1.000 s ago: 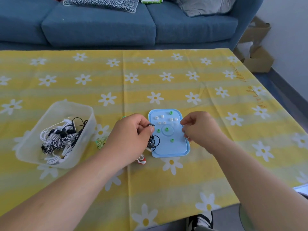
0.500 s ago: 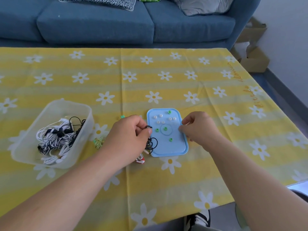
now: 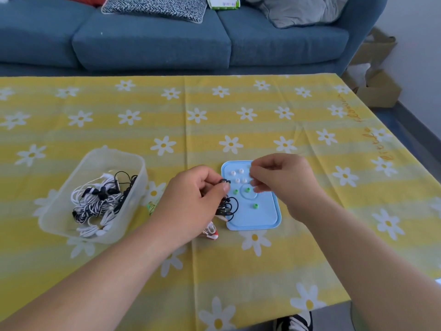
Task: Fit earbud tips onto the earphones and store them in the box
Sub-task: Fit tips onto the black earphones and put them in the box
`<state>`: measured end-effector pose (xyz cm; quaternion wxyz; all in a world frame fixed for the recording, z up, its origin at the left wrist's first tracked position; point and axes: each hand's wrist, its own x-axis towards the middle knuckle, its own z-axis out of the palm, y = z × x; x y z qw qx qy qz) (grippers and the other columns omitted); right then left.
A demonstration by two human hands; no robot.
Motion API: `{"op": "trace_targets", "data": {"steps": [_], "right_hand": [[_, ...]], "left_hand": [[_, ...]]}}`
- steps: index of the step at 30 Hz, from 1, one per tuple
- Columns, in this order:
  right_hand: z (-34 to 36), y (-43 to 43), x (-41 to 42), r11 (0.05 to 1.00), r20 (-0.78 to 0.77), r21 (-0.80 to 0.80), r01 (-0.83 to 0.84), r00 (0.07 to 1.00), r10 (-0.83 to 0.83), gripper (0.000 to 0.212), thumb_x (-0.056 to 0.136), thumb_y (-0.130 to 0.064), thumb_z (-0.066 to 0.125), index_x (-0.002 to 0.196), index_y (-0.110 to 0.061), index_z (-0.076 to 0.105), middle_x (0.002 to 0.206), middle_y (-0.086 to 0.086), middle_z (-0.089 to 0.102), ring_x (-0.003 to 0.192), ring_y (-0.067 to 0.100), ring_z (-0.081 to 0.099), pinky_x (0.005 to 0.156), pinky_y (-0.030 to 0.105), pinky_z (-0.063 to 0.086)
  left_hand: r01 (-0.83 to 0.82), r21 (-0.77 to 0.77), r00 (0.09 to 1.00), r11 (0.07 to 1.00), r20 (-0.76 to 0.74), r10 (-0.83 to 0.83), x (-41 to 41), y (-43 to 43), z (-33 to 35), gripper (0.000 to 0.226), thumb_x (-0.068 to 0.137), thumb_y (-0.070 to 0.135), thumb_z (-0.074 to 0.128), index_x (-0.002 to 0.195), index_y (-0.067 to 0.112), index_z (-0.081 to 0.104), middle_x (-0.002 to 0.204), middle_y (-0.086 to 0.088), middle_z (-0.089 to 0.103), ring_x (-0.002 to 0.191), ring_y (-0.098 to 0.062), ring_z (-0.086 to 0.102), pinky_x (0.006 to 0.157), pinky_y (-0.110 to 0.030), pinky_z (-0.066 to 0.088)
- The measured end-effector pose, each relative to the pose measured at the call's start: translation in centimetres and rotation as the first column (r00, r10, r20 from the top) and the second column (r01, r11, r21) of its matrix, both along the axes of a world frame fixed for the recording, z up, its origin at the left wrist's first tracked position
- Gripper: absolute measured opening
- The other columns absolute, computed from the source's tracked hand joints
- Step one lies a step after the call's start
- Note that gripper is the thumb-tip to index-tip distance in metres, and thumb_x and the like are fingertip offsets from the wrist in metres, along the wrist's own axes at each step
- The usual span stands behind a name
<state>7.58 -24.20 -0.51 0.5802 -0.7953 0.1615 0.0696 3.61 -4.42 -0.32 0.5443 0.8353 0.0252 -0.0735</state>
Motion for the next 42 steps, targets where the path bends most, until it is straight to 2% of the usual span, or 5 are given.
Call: {"op": "trace_targets", "data": {"steps": [4,8,17,37,42], "right_hand": [[2.7,2.0,-1.7,0.847,-0.085,0.529,-0.051,0.990,0.113,0.015,0.084,0.000,0.075,0.098,0.007,0.072,0.088,0.019,0.074,0.074,0.023,0.071,0.068,0.027,0.061],[3.7,3.2,-2.5,0.731,-0.096,0.679,-0.076,0.977,0.190,0.027,0.074,-0.005,0.074,0.100,0.004,0.072,0.087,0.018,0.074,0.070,0.020,0.070,0.064,0.026,0.060],[3.6,4.8,-3.1,0.692,-0.068,0.709,-0.134,0.964,0.256,0.026,0.073,-0.002,0.074,0.099,0.004,0.071,0.078,0.015,0.070,0.069,0.021,0.069,0.068,0.027,0.061],[3.0,4.9,-3.8,0.643,0.016,0.750,-0.157,0.976,0.219,0.016,0.077,-0.006,0.071,0.092,-0.002,0.076,0.076,0.011,0.069,0.068,0.018,0.064,0.067,0.026,0.057],[3.1,4.7,-3.9,0.667,0.053,0.722,-0.184,0.976,0.211,0.026,0.075,-0.006,0.071,0.099,0.002,0.074,0.078,0.012,0.072,0.069,0.020,0.066,0.066,0.028,0.059]], "left_hand": [[-0.021,-0.108,0.997,0.994,0.075,0.029,-0.6,0.7,1.0,0.007,0.094,0.024,0.071,0.088,0.024,0.071,0.074,0.002,0.076,0.072,-0.021,0.069,0.063,-0.025,0.051],[-0.028,-0.124,0.990,0.992,0.132,0.044,-1.2,1.7,1.6,0.004,0.094,0.023,0.071,0.091,0.023,0.072,0.075,0.001,0.075,0.073,-0.022,0.069,0.068,-0.029,0.052],[-0.005,-0.178,0.983,0.984,0.182,0.038,-2.1,2.7,2.4,0.008,0.095,0.017,0.070,0.092,0.024,0.074,0.078,0.006,0.078,0.071,-0.007,0.072,0.065,-0.015,0.052],[0.033,-0.107,0.963,0.994,0.268,-0.003,-2.0,2.1,2.9,0.009,0.095,0.017,0.070,0.088,0.023,0.070,0.074,0.003,0.076,0.070,-0.021,0.069,0.065,-0.029,0.053],[0.015,-0.130,0.965,0.991,0.260,0.019,-2.1,2.2,2.7,0.009,0.095,0.015,0.069,0.088,0.020,0.070,0.073,0.003,0.076,0.069,-0.019,0.069,0.061,-0.018,0.050]]}}
